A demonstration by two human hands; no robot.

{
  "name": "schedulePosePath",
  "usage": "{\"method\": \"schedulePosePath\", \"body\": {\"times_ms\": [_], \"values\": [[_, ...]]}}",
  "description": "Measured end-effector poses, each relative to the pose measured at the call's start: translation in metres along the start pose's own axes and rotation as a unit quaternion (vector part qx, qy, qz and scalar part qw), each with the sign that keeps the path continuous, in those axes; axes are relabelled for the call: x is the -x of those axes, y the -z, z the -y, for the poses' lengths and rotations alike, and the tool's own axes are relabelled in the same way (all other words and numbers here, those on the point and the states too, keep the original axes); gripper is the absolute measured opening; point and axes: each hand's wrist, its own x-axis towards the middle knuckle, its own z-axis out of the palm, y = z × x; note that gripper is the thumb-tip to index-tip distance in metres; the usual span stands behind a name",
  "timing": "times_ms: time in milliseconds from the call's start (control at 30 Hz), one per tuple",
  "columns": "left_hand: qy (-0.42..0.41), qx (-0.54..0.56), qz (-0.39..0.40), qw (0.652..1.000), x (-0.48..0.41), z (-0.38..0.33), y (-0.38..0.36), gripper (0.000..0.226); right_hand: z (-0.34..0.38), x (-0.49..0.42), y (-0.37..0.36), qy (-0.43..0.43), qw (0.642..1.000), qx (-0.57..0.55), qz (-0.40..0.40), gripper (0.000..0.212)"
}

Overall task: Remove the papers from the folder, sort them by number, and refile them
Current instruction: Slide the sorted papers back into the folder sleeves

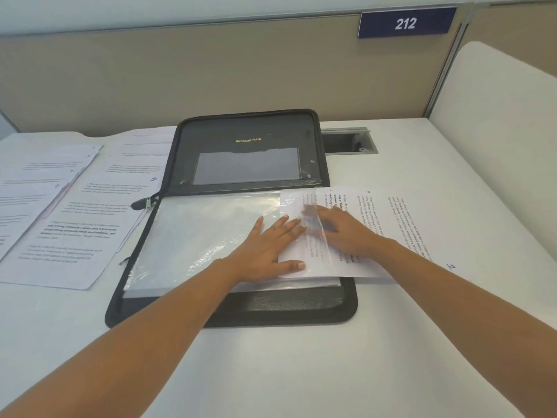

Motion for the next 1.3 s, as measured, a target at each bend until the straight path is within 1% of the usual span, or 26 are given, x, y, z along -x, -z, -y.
{"method": "schedulePosePath", "body": {"times_ms": [33,100,167,233,300,333,433,500,533,600,667,700,767,867,1000,1067,1167,1233,1300], "values": [[0.001,-0.001,-0.003,1.000,-0.001,-0.001,0.001,0.108,-0.002,0.001,0.005,-0.010,0.999,-0.011,-0.041,0.041],[0.005,-0.008,0.003,1.000,-0.001,-0.004,0.003,0.106,-0.011,0.005,0.013,-0.049,0.994,0.010,-0.099,0.038],[0.010,-0.007,0.014,1.000,-0.002,-0.007,0.004,0.098,-0.017,0.009,0.011,-0.081,0.993,0.025,-0.085,0.043],[0.013,-0.010,0.022,1.000,-0.003,-0.011,0.004,0.093,-0.017,0.010,0.002,-0.087,0.994,0.025,-0.056,0.049],[0.021,-0.021,0.029,0.999,-0.004,-0.013,0.004,0.088,-0.013,0.008,-0.006,-0.086,0.994,0.017,-0.059,0.051],[0.022,-0.027,0.030,0.999,-0.005,-0.014,0.004,0.086,-0.010,0.006,-0.008,-0.086,0.994,0.014,-0.063,0.050],[0.015,-0.045,0.028,0.998,-0.005,-0.016,0.004,0.094,-0.003,0.002,-0.010,-0.075,0.996,-0.009,-0.050,0.049],[0.017,-0.040,0.021,0.999,-0.005,-0.016,0.004,0.091,-0.001,0.003,-0.010,-0.072,0.996,-0.009,-0.058,0.048],[0.022,-0.034,0.014,0.999,-0.006,-0.016,0.004,0.089,-0.002,0.004,-0.010,-0.083,0.993,0.001,-0.084,0.048],[0.037,-0.025,-0.001,0.999,-0.007,-0.014,0.002,0.092,-0.006,0.008,-0.007,-0.139,0.978,0.032,-0.151,0.047],[0.048,-0.028,-0.001,0.998,-0.008,-0.014,0.001,0.095,-0.012,0.014,-0.005,-0.206,0.961,0.047,-0.176,0.048],[0.050,-0.031,0.003,0.998,-0.008,-0.015,-0.001,0.094,-0.014,0.016,-0.006,-0.228,0.957,0.046,-0.172,0.050],[0.054,-0.035,0.009,0.998,-0.008,-0.017,-0.003,0.089,-0.015,0.019,-0.010,-0.240,0.957,0.049,-0.154,0.052],[0.055,-0.036,0.008,0.998,-0.009,-0.019,-0.004,0.089,-0.009,0.016,-0.016,-0.228,0.962,0.054,-0.142,0.051],[0.060,-0.027,0.002,0.998,-0.009,-0.020,-0.003,0.084,0.001,0.007,-0.021,-0.212,0.968,0.039,-0.130,0.050],[0.063,-0.017,-0.007,0.998,-0.008,-0.019,-0.001,0.081,0.001,0.008,-0.017,-0.214,0.965,0.041,-0.143,0.049],[0.068,-0.004,-0.012,0.998,-0.009,-0.019,0.001,0.082,-0.006,0.014,-0.007,-0.247,0.951,0.075,-0.169,0.045],[0.067,-0.007,-0.008,0.998,-0.009,-0.021,0.000,0.077,-0.008,0.016,-0.007,-0.260,0.951,0.081,-0.144,0.045],[0.070,-0.009,-0.009,0.997,-0.010,-0.024,-0.002,0.076,-0.007,0.016,-0.013,-0.249,0.958,0.074,-0.120,0.046]]}}
